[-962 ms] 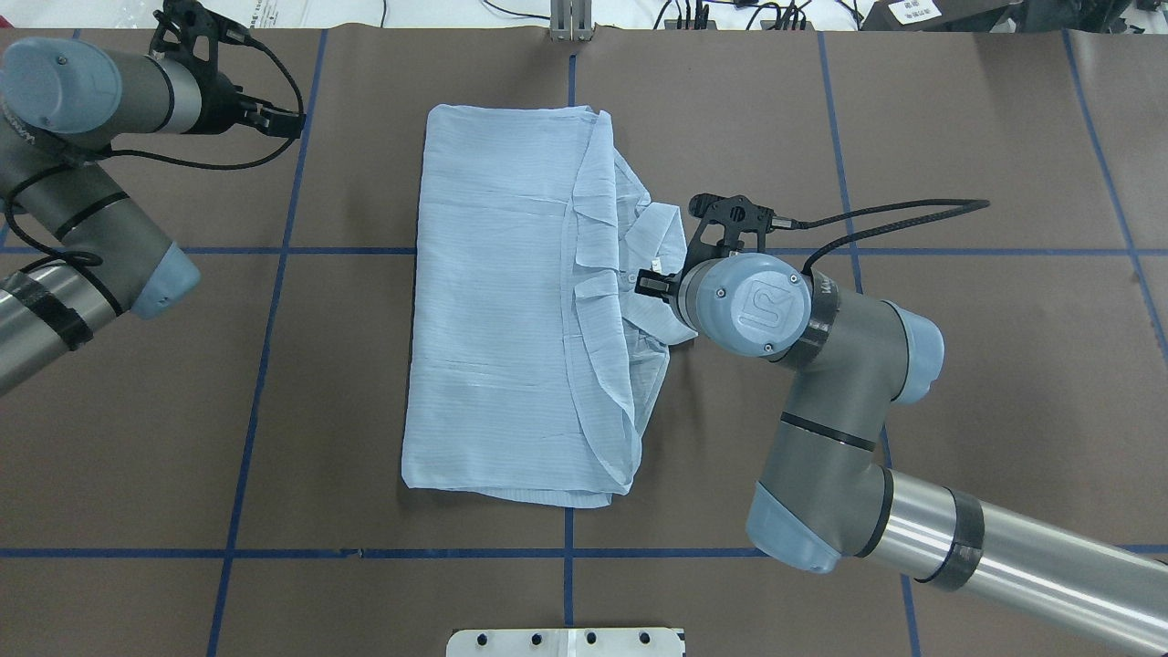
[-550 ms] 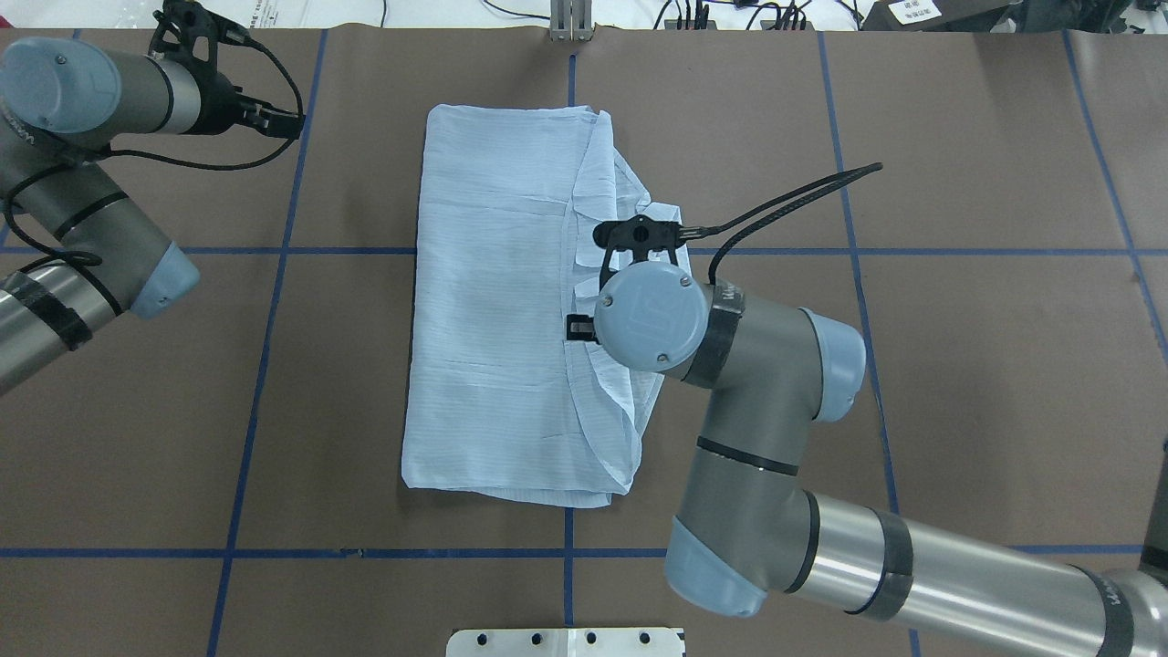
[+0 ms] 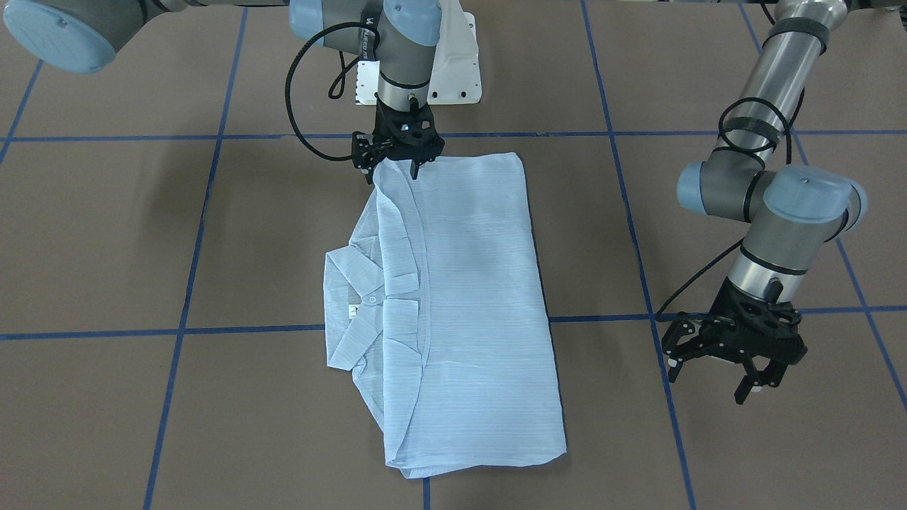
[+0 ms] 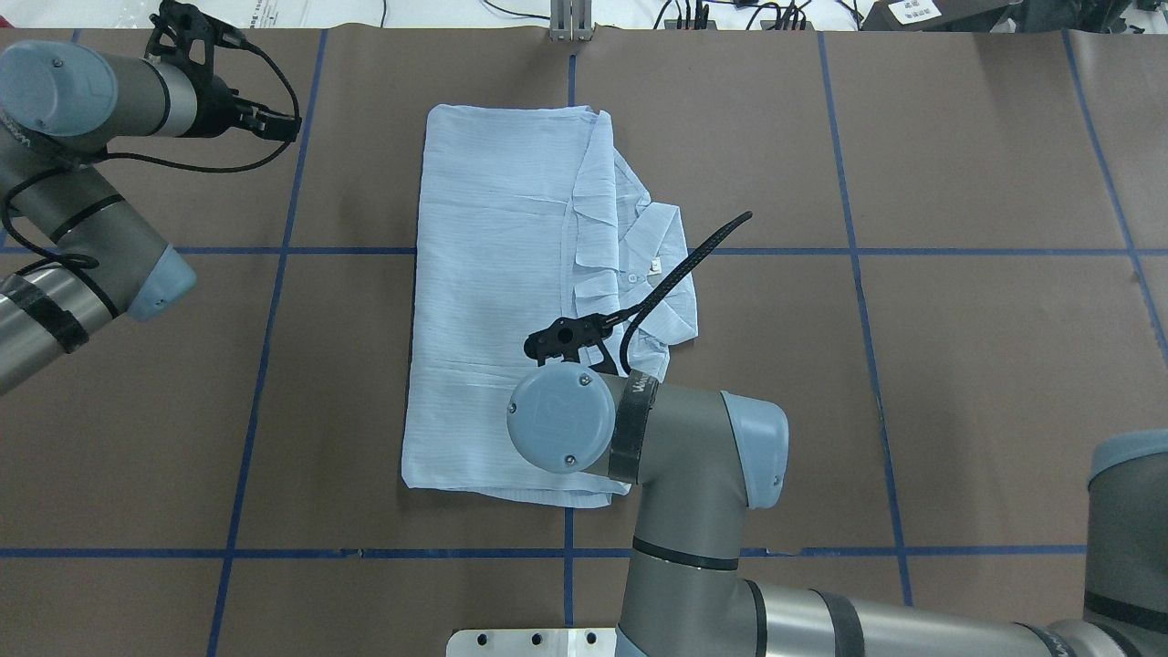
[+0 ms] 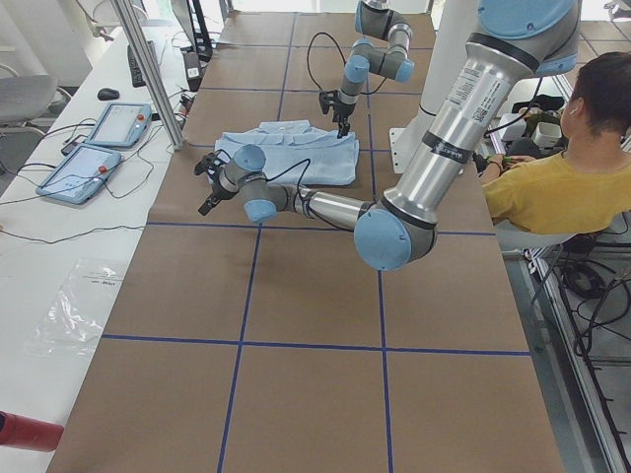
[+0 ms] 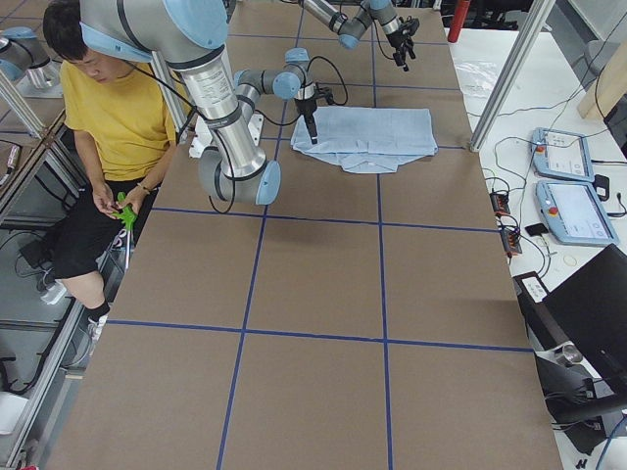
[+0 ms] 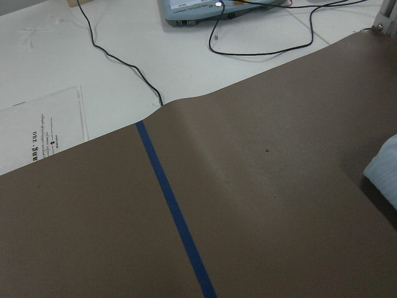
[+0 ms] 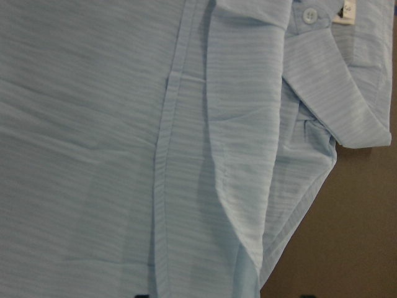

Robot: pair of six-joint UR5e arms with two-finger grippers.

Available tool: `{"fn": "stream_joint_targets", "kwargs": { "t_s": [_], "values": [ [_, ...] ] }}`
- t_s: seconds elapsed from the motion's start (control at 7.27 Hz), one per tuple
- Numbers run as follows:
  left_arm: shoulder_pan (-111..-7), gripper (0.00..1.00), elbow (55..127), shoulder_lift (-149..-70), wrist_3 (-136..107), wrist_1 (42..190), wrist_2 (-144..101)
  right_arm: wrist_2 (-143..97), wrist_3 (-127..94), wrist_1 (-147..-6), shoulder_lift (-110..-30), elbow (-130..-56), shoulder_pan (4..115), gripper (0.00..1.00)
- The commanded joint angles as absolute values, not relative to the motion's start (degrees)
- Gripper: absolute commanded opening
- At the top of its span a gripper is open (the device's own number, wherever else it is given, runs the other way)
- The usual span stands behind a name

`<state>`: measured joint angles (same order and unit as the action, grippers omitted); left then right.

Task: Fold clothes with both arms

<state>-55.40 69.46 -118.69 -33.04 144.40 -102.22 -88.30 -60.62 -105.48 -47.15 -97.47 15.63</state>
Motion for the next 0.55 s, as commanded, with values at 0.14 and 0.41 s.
{"fn": "stream_joint_targets", "kwargs": {
  "t_s": [0.14,0.41],
  "values": [
    [-55.37,1.00,69.52,-118.65,-33.05,144.40,-102.22,-86.05,-53.27,-106.00,-45.89,-93.71,14.33,0.80],
    [-55.37,1.00,69.52,-118.56,-33.05,144.40,-102.22,-85.78,-52.30,-106.00,-45.70,-93.17,14.33,0.78]
  ]
}}
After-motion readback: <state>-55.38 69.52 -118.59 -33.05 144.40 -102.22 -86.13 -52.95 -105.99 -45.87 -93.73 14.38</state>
